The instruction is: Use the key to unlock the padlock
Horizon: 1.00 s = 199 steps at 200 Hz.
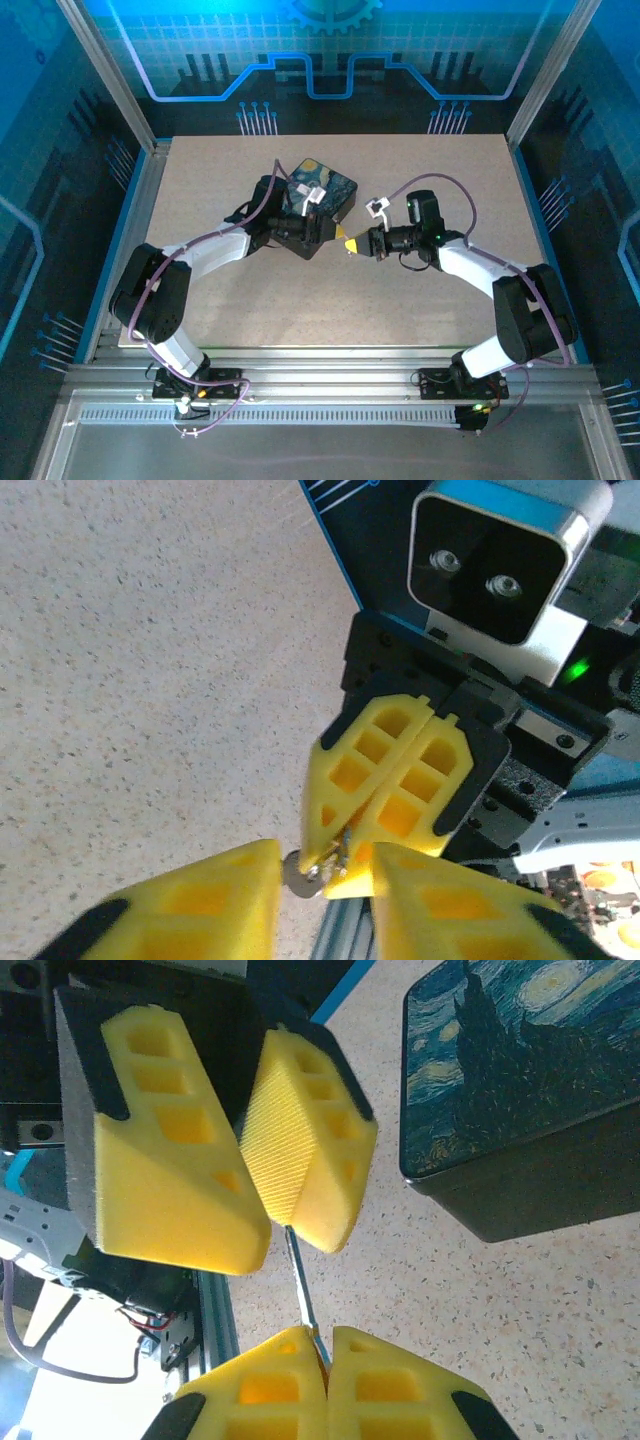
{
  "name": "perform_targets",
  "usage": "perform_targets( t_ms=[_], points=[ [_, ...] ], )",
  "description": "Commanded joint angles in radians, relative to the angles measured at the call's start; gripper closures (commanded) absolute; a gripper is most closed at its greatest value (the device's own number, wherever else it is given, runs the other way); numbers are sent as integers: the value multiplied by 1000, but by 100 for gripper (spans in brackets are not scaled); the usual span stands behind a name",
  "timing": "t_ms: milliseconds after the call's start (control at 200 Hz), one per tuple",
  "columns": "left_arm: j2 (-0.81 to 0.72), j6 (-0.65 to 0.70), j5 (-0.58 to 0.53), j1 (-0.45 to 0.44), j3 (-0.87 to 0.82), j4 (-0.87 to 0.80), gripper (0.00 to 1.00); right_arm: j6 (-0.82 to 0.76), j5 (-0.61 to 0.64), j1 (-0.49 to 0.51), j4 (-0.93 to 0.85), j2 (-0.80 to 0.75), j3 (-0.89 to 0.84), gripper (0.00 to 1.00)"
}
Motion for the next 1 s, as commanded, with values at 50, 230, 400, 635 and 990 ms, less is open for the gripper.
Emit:
perform_targets(
  t_ms=[50, 230, 400, 635, 990],
  points=[
    [-16, 102, 54, 17, 42, -115, 62, -148, -52, 1, -230, 36, 112, 100],
    [-2, 205, 94, 15, 103, -227, 59, -191, -68, 11, -305, 80, 168, 100],
    [9, 226, 118, 6, 120, -245, 63, -202, -63, 27, -330, 117, 208, 100],
    [32, 256, 114, -5, 138, -288, 70, -199, -59, 44, -326, 135, 224, 100],
    [43, 274, 111, -5, 157, -320, 98, -209, -52, 49, -352, 144, 235, 100]
  ],
)
